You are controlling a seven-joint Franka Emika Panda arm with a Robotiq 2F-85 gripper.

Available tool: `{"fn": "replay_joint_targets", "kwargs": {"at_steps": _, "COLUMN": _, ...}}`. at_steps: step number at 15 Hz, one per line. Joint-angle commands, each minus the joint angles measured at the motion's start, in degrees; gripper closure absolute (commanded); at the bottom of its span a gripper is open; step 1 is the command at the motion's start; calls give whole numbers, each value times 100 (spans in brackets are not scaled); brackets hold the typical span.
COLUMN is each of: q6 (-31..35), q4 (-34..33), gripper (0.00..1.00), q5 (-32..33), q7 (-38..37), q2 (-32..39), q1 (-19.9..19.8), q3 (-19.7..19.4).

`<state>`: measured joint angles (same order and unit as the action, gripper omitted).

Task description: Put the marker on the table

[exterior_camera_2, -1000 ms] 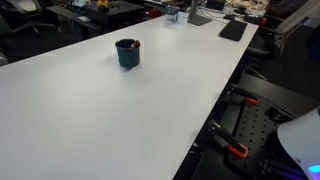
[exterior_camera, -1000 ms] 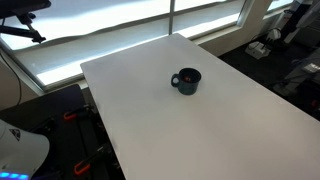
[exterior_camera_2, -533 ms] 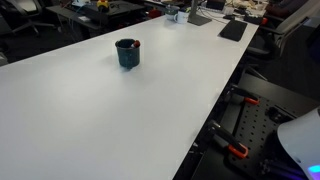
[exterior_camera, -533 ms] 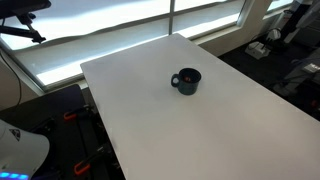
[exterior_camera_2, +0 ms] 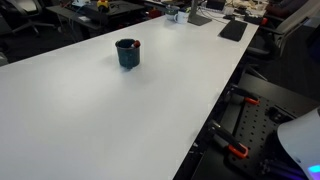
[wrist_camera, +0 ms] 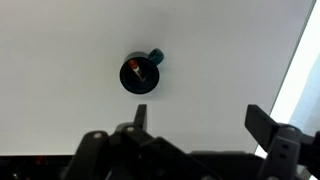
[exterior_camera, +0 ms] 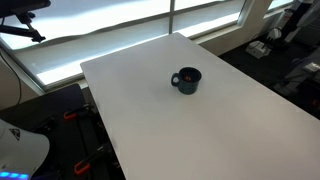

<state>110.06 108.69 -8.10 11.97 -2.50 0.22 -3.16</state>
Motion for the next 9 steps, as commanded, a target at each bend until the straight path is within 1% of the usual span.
{"fn": "replay_joint_targets", "kwargs": {"at_steps": 1, "q6": -12, "q4": -11, "gripper": 0, "q5": -1, "q7": -1, "q2": -8, "q1": -48, "q3": 54}}
{"fn": "replay_joint_targets", "kwargs": {"at_steps": 2, "q6": -13, "q4": -11, "gripper": 0, "q5": -1, "q7": -1, "q2": -18, "q1": -48, "q3": 53}}
{"fn": "replay_joint_targets", "kwargs": {"at_steps": 5, "q6": -324, "q4": -409, "gripper": 0, "q5": -108, "q7": 120, "q2": 352, "q1": -114, "q3": -1}}
{"fn": "replay_joint_targets", "kwargs": {"at_steps": 9, "q6": -633, "q4": -823, "gripper": 0, "q5": -221, "q7": 205, "q2": 886, "q1": -192, "q3": 28}}
